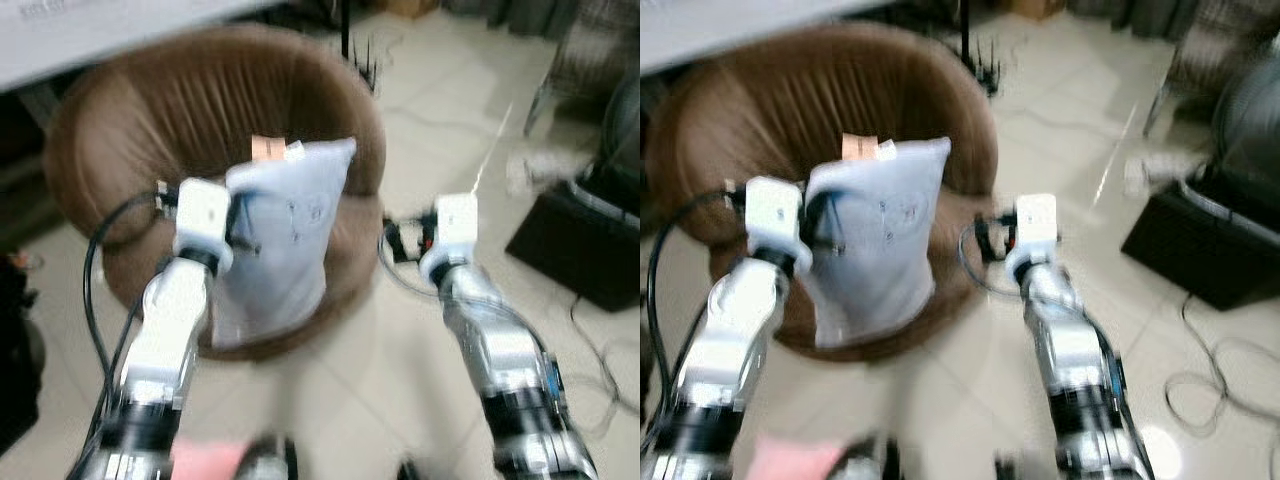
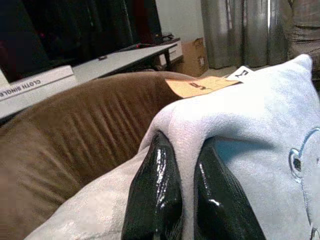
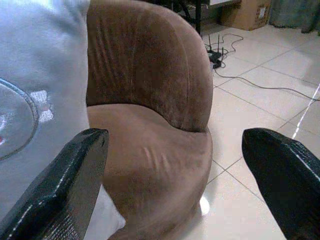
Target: Move the pillow to the sofa from floor
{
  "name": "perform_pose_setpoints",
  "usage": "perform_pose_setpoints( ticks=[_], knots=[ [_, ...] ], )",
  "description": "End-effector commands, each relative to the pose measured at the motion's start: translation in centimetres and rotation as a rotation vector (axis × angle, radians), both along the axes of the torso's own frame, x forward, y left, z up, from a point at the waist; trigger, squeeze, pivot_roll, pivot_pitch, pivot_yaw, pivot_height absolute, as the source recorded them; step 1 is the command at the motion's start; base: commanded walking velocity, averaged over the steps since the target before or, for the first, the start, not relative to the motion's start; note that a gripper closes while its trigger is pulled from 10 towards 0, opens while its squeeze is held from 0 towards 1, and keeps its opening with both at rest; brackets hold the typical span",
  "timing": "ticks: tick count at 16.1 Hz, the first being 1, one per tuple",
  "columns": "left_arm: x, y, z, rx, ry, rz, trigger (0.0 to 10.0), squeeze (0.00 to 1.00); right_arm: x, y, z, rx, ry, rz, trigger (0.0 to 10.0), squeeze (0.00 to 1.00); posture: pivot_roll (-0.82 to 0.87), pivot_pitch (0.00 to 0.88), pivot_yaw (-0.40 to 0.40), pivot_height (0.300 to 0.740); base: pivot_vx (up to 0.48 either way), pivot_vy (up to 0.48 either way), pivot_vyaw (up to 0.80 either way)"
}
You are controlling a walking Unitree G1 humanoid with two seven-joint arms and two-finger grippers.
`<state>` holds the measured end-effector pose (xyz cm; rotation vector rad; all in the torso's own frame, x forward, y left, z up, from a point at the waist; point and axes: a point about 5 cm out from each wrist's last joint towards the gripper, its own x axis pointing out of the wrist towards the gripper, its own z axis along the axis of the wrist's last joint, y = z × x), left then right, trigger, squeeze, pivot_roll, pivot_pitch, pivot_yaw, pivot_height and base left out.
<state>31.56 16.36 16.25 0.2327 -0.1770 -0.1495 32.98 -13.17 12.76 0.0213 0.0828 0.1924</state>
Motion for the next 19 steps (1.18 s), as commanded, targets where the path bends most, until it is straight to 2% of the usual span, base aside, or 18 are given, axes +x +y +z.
perform_pose_setpoints(
  ticks=[1,6,9,12,14,19],
  knots=[
    [0.0,-0.1,0.8,0.024,-0.041,-0.008,10.0,0.00,0.1,0.0,0.4,0.003,-0.013,0.001,10.0,0.00,0.08,0.000,0.045,0.740,0.000,0.000,0.00],
    [0.1,-0.1,1.1,0.021,-0.057,-0.006,10.0,0.00,0.2,-0.4,0.1,-0.012,-0.014,-0.019,10.0,0.00,0.08,0.000,0.040,0.740,0.000,0.000,0.00],
    [0.0,0.0,1.0,0.015,-0.054,-0.013,10.0,0.00,0.4,-0.4,-0.5,-0.053,0.019,-0.033,10.0,0.00,0.09,0.000,0.038,0.740,0.275,0.000,0.00],
    [-0.1,-0.1,0.8,0.014,-0.048,-0.024,10.0,0.00,0.2,-0.4,-0.6,0.002,0.024,-0.039,10.0,0.00,0.09,0.000,0.038,0.740,0.329,0.000,-0.18],
    [0.0,-0.1,0.8,0.016,-0.045,-0.030,10.0,0.00,0.2,-0.3,-0.5,-0.023,0.014,-0.033,10.0,0.00,0.09,0.000,0.044,0.740,0.351,0.000,-0.60],
    [0.0,-0.2,0.7,0.021,-0.042,-0.039,10.0,0.00,0.2,0.0,-0.6,-0.034,0.012,-0.019,10.0,0.00,0.09,0.000,0.045,0.740,0.364,0.000,0.00]
  ],
)
